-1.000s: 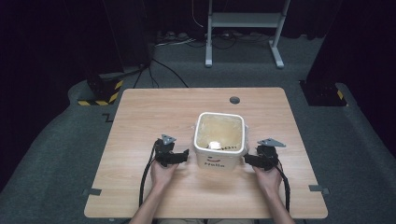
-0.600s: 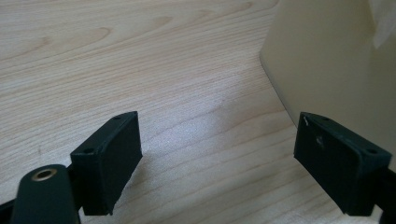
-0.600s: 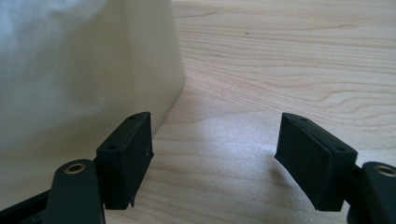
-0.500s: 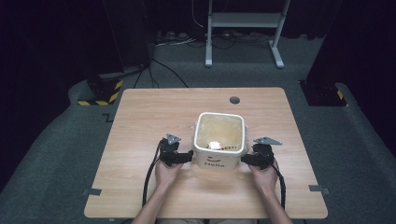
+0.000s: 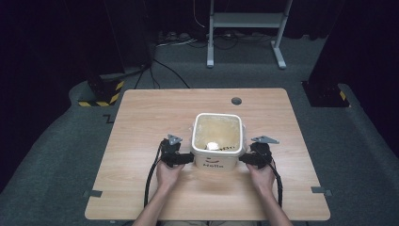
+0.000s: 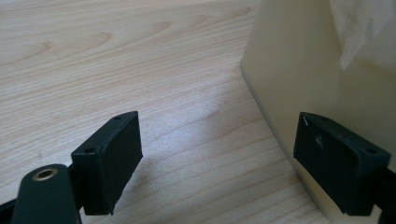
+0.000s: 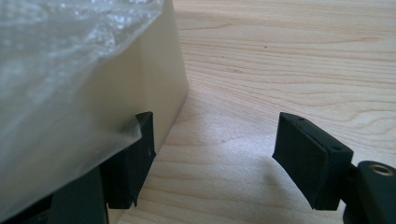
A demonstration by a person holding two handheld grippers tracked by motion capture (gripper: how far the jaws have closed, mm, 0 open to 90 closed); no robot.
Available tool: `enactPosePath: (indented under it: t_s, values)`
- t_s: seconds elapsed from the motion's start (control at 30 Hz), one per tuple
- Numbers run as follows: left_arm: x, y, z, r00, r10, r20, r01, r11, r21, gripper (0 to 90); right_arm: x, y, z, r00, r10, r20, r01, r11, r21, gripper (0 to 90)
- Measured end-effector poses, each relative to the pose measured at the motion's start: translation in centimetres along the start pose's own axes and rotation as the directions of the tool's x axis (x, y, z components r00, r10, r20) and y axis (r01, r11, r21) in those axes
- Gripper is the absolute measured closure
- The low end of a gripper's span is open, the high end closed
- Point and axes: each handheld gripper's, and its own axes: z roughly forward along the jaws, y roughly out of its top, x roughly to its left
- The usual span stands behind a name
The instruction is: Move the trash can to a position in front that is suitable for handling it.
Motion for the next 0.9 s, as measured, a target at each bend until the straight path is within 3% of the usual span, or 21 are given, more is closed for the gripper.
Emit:
enactPosePath:
  t_s: [0.47,0.9]
  values:
    - [1.4,-0.1,-0.8,0.9982,-0.035,-0.048,0.035,0.9994,-0.002,16.7,1.4,1.0,1.4,0.9998,0.009,-0.016,-0.009,1.0,0.013,30.7]
    - [2.7,-0.7,-1.4,0.995,-0.075,-0.066,0.073,0.9971,-0.02,16.8,2.7,1.4,2.4,0.9989,0.016,-0.043,-0.016,1.0,0.007,31.1]
